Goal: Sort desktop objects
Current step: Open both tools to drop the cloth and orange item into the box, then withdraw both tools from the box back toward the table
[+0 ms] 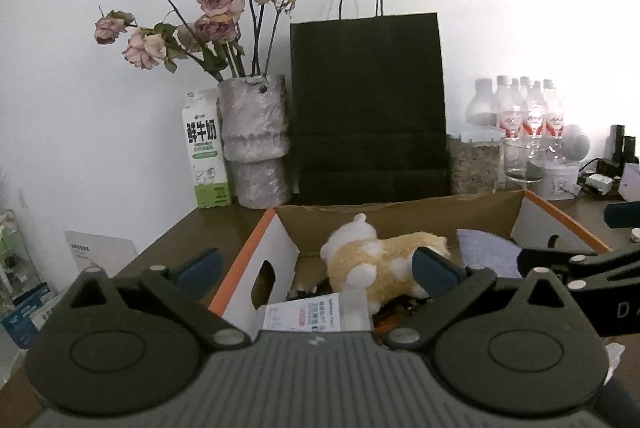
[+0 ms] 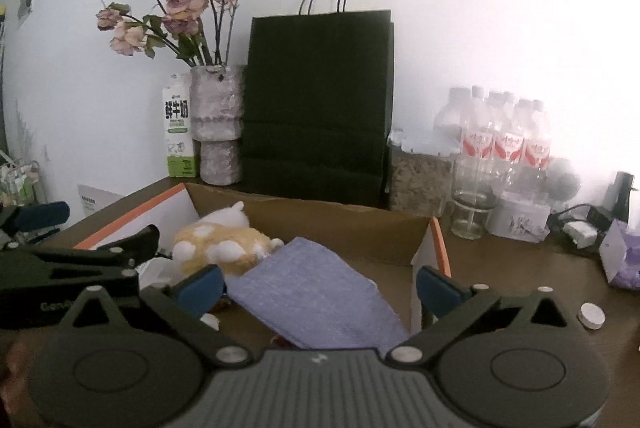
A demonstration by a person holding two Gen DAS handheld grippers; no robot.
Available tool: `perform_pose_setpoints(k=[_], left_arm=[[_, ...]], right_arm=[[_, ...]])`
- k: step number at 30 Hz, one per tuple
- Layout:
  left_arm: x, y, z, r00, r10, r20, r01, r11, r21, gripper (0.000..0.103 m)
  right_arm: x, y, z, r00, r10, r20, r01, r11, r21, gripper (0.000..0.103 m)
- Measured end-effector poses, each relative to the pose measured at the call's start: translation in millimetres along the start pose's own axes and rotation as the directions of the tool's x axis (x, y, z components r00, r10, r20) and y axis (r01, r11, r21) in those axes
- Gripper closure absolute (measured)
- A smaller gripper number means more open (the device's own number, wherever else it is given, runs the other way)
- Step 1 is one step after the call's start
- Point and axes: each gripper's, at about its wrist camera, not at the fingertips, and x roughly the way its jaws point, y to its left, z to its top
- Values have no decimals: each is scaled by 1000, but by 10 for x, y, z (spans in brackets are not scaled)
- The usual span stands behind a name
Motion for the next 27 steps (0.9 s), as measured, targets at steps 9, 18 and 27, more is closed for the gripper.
perform_pose_setpoints(k=[9, 18, 27], left_arm=[[-270, 59, 93, 998, -26, 61, 28, 999, -30, 0], [-641, 143, 162, 994, -52, 101, 54, 998, -24, 0], [-1046, 249, 121, 991, -55, 120, 60, 998, -34, 0]], right_arm=[[-317, 49, 104, 998, -4, 69, 5, 1000, -17, 0], [-817, 228, 193, 988, 22, 154, -11, 997, -72, 0], [-1188, 304, 80, 986, 16, 165, -1, 996, -89, 0]])
